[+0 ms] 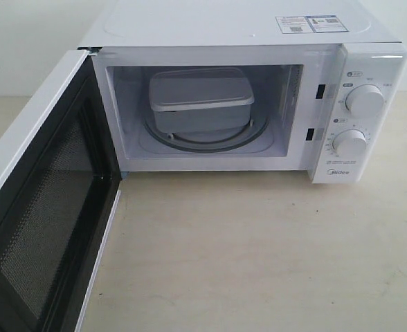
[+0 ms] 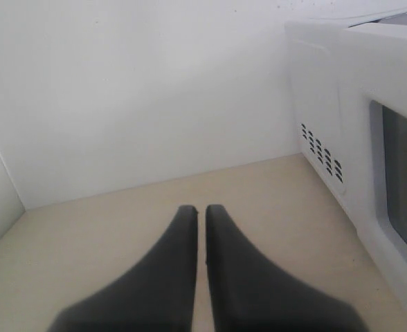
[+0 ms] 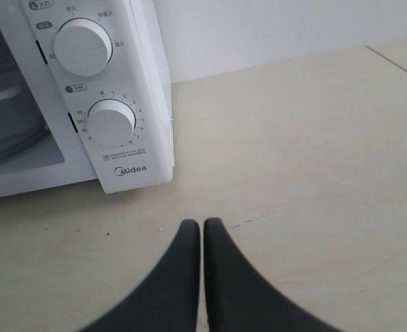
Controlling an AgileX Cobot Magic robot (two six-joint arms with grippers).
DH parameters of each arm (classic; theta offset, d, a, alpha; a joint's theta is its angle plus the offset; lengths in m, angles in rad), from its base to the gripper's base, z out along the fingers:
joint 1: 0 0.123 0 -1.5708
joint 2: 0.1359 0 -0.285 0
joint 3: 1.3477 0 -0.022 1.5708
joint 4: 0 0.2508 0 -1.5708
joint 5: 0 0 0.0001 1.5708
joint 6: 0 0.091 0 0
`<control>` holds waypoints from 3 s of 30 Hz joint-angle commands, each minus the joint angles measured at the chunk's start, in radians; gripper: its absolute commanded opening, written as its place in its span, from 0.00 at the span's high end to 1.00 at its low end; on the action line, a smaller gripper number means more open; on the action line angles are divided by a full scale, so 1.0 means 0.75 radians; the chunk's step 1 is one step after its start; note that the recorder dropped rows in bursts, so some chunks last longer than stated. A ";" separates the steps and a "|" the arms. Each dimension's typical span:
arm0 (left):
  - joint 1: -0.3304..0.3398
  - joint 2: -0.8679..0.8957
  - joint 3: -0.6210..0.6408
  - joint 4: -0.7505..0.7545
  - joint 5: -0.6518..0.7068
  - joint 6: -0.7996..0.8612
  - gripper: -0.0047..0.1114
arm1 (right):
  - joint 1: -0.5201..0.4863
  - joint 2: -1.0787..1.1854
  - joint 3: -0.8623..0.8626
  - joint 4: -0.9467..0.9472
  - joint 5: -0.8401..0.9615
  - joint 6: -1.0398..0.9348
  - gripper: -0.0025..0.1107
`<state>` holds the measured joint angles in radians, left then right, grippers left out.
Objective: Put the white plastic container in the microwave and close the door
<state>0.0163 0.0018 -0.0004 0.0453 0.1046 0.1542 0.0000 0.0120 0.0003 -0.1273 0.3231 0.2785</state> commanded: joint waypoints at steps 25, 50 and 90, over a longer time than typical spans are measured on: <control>-0.004 -0.002 -0.457 0.031 0.378 -0.306 0.92 | -0.004 -0.003 0.000 0.000 -0.001 0.003 0.98; -0.004 0.419 -0.981 -0.352 1.187 -0.382 0.92 | -0.004 -0.003 0.000 0.000 -0.001 0.005 0.98; -0.217 1.473 -1.265 -0.926 1.489 0.382 0.92 | -0.004 -0.003 0.000 0.000 -0.002 0.007 0.98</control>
<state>-0.1138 1.1068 -0.9512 -0.5733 1.2169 0.4096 0.0000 0.0120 0.0003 -0.1273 0.3283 0.2805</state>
